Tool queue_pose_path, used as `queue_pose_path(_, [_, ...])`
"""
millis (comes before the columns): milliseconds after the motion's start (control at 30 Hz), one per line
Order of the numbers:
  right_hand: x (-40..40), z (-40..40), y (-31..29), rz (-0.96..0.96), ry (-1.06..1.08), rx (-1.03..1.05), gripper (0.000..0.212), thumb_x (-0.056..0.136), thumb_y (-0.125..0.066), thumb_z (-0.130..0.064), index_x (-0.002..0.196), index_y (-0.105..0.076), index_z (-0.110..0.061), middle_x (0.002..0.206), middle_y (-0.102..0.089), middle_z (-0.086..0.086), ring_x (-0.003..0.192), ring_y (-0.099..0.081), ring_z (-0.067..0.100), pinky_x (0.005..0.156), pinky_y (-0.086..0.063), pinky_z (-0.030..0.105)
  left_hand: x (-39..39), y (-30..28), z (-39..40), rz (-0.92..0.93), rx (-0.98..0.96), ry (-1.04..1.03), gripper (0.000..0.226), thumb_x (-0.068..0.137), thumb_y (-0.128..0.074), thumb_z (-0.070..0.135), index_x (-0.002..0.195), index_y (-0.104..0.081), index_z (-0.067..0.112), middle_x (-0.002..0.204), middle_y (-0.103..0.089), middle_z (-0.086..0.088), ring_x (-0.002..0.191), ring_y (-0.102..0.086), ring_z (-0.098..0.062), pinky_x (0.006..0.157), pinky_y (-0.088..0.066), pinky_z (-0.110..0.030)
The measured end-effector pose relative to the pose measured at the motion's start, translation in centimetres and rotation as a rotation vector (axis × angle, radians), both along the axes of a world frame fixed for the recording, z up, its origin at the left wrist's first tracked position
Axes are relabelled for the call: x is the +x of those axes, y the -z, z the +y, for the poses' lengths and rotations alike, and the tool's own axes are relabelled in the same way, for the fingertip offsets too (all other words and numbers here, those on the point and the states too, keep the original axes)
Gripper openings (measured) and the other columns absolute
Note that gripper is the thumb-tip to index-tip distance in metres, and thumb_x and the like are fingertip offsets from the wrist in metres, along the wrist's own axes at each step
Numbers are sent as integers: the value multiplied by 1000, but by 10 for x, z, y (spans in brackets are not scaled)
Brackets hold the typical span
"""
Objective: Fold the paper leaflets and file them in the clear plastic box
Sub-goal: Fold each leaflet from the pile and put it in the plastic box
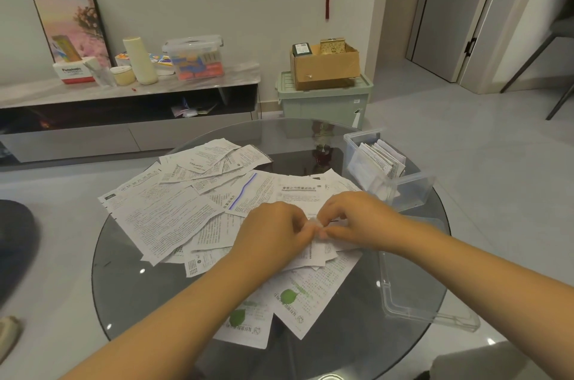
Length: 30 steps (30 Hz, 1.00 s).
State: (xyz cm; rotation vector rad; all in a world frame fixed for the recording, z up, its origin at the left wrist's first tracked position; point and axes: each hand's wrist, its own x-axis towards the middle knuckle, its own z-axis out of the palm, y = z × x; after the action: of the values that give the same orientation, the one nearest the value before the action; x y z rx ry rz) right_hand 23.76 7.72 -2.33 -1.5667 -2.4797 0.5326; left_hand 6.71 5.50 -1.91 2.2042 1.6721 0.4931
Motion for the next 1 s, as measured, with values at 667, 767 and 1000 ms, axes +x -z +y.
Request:
queue_pose_path(667, [2, -7, 7, 95, 261, -75, 82, 75, -74, -33, 139, -24, -31, 108, -57, -6, 94, -56, 13, 83, -50, 30, -19, 13, 5, 19, 12, 80, 57, 75, -74, 42, 126, -49, 38, 128, -34, 14, 124, -31, -11, 100, -26, -22])
queue_pose_path(767, [6, -8, 7, -22, 145, 36, 67, 78, -71, -40, 136, -37, -34, 135, -40, -9, 121, -40, 13, 99, -42, 33, -17, 16, 3, 144, -36, 200, 52, 79, -67, 49, 126, -50, 37, 132, -38, 15, 126, -28, -8, 105, -18, -28])
queue_pose_path(1000, [11, -5, 12, -127, -108, 36, 50, 83, -63, -48, 129, -53, -31, 135, -47, -12, 126, -31, 9, 108, -27, 29, -20, 20, 5, 195, -30, 282, 39, 89, -56, 43, 126, -54, 31, 130, -49, 14, 123, -39, -7, 106, -28, -27])
